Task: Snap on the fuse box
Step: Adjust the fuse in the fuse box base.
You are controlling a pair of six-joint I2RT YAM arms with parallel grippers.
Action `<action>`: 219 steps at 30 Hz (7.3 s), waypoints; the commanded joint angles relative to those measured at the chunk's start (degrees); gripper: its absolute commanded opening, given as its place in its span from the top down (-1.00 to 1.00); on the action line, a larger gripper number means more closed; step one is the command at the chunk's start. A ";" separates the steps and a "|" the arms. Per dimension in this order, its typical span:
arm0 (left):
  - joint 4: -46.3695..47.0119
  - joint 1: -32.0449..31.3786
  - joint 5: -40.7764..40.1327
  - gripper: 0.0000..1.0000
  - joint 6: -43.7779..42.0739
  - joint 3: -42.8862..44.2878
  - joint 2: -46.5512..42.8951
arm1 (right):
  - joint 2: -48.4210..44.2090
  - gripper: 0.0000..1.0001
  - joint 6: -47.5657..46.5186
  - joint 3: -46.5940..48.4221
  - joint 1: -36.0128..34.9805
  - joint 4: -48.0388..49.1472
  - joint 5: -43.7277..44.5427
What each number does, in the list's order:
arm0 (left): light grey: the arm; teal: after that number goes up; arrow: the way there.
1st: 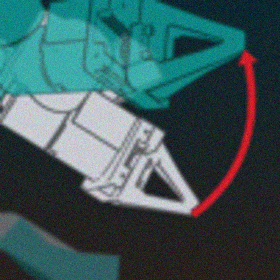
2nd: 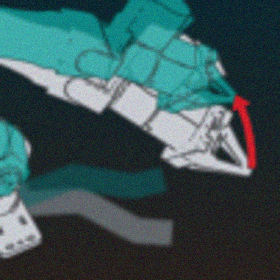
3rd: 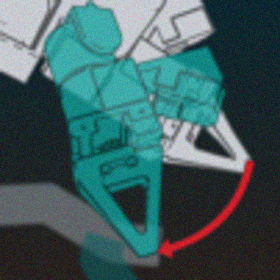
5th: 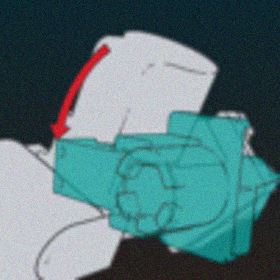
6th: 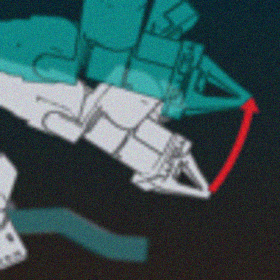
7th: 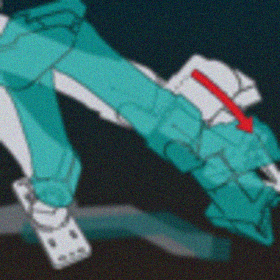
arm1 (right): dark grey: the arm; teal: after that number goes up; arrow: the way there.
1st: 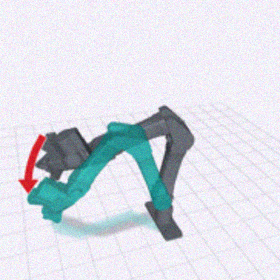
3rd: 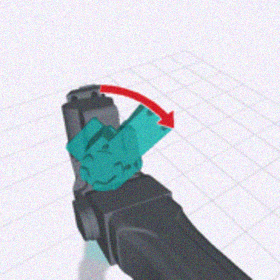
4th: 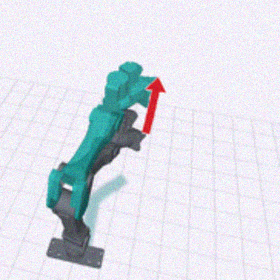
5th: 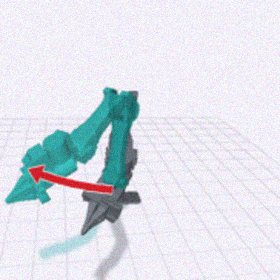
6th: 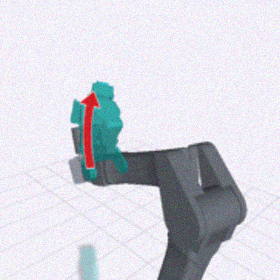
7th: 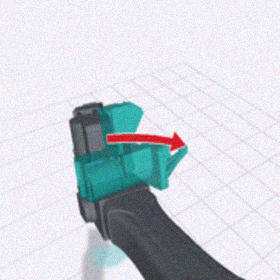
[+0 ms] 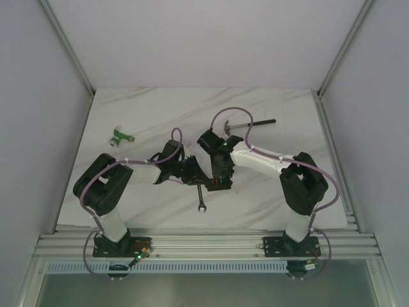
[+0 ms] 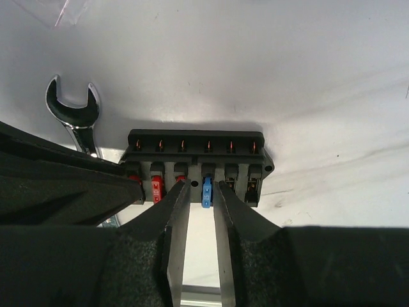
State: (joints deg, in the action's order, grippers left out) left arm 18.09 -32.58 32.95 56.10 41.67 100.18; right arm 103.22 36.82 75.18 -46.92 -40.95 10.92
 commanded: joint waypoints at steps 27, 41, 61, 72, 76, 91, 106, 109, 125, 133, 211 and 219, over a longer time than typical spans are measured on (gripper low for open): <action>-7.89 -0.01 -5.44 0.40 -2.31 -1.68 3.22 | 6.95 1.00 -2.21 -1.30 0.85 -4.24 -1.78; -7.89 -0.04 -5.44 0.41 -2.35 -1.79 3.88 | 6.96 1.00 -3.97 -8.94 3.06 -3.16 -0.36; -7.92 -0.03 -5.79 0.42 -2.22 -2.54 3.40 | 4.98 1.00 -5.88 -12.95 5.94 -3.09 1.73; -7.89 -0.04 -6.14 0.42 -2.13 -2.85 2.67 | 8.60 1.00 -6.00 -11.56 5.21 -1.88 1.30; -7.89 0.00 -6.14 0.42 -2.21 -2.87 2.76 | 10.74 1.00 -6.23 -12.38 5.28 -1.56 1.78; -7.85 -0.04 -7.27 0.42 -2.31 -3.61 1.22 | 11.79 1.00 -6.66 -15.11 8.50 0.91 2.88; -6.18 -1.60 -8.78 0.43 -2.28 -4.27 -1.08 | 17.07 1.00 -5.89 -13.87 7.99 -0.04 8.83; -5.97 -1.96 -9.20 0.42 -2.22 -4.58 -2.06 | 13.57 1.00 -7.11 -11.22 6.45 -0.01 7.93; -5.71 -2.55 -11.77 0.28 -1.55 -5.22 -8.29 | -0.72 0.48 -7.69 8.49 -1.31 -6.54 4.94; -4.77 -2.62 -11.62 0.06 -0.78 -4.75 -9.56 | 0.43 0.34 -8.10 7.84 -1.21 -7.26 6.74; 0.45 -4.25 -7.20 0.26 0.95 4.66 9.34 | 28.40 1.00 -19.88 14.26 3.15 2.13 -9.05; 0.65 -4.25 -8.28 0.27 1.12 2.97 7.02 | 23.05 1.00 -19.85 12.49 2.30 3.67 -10.07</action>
State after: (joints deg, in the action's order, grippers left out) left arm 21.04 -35.14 28.01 59.24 46.44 105.27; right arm 120.57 15.09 94.70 -42.87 -59.33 7.97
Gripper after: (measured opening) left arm 0.400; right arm 0.131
